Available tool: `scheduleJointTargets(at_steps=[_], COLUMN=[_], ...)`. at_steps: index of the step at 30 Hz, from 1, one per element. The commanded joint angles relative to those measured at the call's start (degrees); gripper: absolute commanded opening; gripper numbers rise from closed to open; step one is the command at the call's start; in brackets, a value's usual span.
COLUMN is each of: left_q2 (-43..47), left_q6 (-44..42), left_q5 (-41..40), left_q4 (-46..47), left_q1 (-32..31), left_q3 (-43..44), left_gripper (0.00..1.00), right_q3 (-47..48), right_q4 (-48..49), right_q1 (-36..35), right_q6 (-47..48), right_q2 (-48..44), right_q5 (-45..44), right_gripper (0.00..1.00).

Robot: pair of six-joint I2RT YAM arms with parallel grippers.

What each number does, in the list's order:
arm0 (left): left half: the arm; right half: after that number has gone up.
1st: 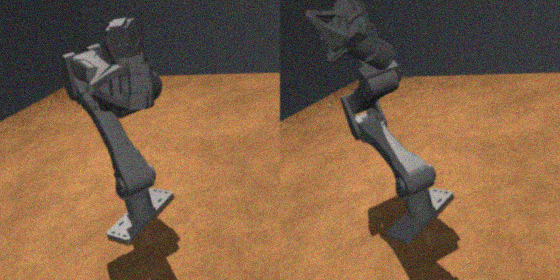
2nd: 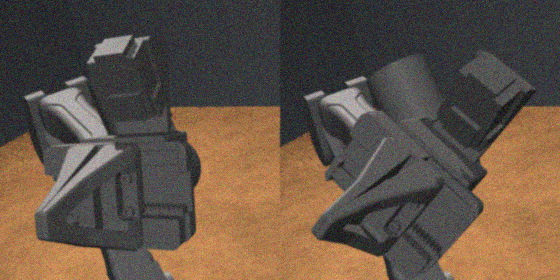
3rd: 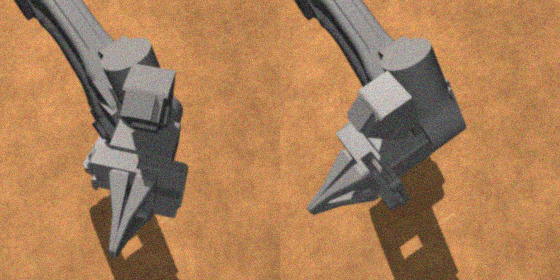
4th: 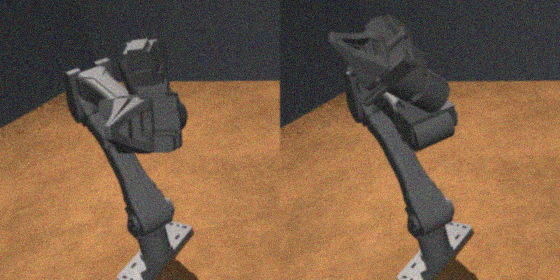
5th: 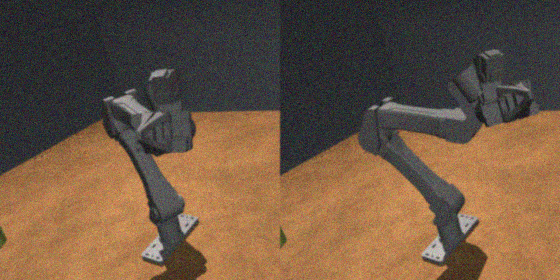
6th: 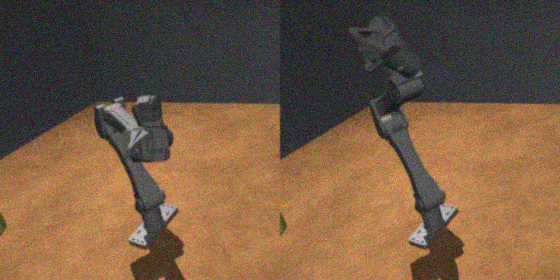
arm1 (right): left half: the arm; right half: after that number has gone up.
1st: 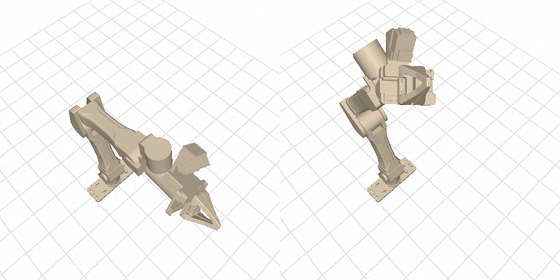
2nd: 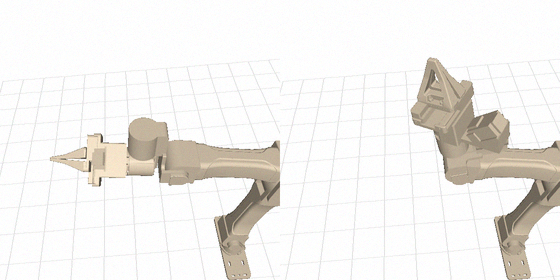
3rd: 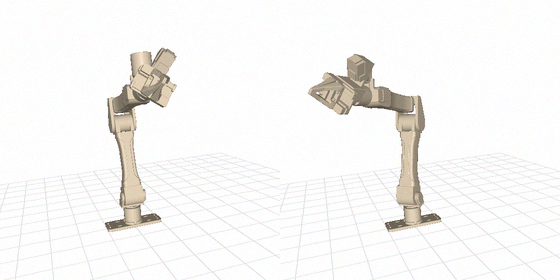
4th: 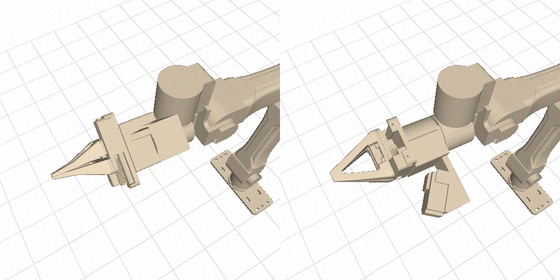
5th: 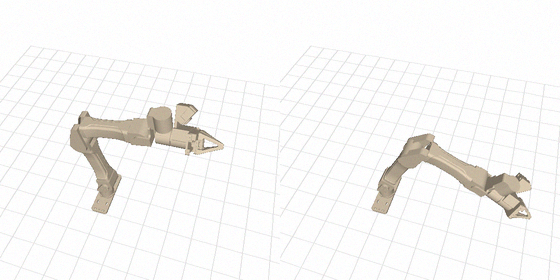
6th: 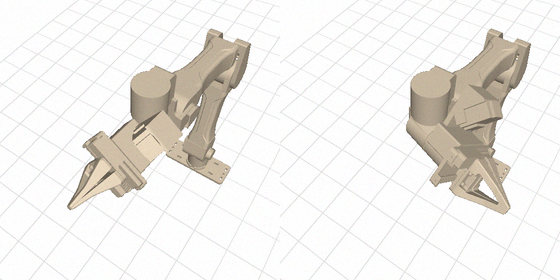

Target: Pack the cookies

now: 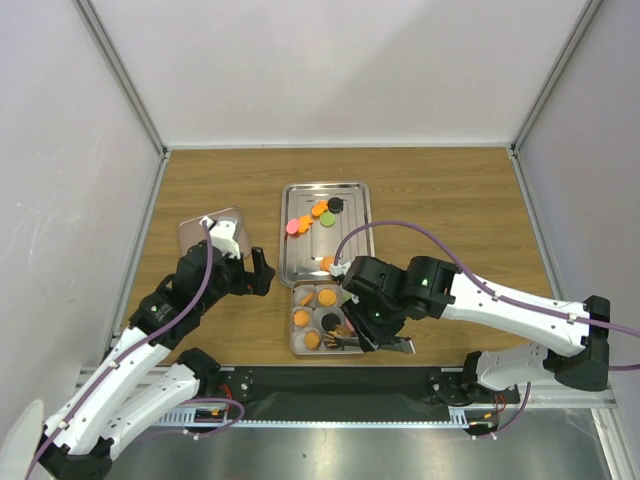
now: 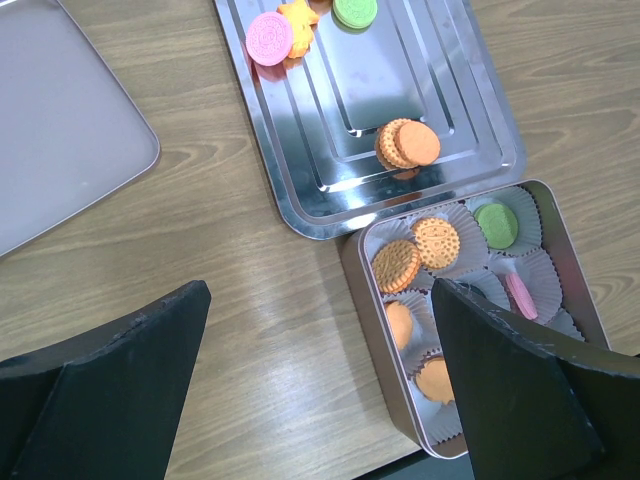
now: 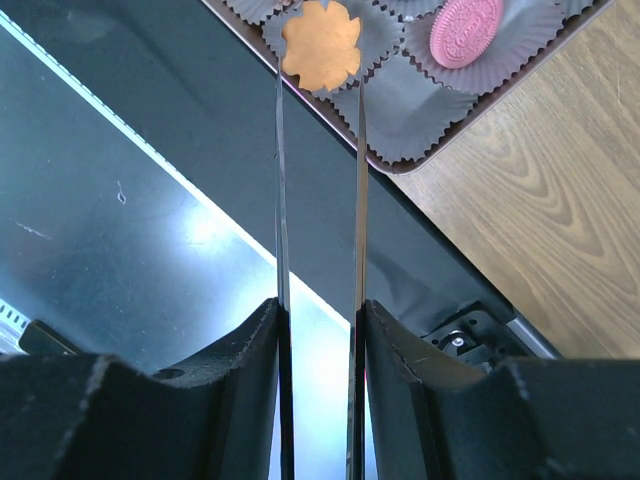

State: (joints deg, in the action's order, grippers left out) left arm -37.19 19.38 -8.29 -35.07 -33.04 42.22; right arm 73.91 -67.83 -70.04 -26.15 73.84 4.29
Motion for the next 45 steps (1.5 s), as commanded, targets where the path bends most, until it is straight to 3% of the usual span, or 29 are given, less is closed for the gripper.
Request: scheduleJointTargets(at_steps=[1,45], left_q2=[0.4,0.2], left_q6=[-0.7,-0.7], left_q5=[0.6,0.8], left_q4=[1.8,1.8], left_q1=[0.3,0.3], left_q3=[0.6,0.7], left_gripper=[1.00,1.00], right_q3=[0.1,0.3], right_q4=[1.7,1.7], right_q1=[-0.4,-0.2], right_q6=[-0.4,0.8], right_q2=[0.2,1.2], right_q5=[0.9,0.9], right_gripper=[0.37,0.50])
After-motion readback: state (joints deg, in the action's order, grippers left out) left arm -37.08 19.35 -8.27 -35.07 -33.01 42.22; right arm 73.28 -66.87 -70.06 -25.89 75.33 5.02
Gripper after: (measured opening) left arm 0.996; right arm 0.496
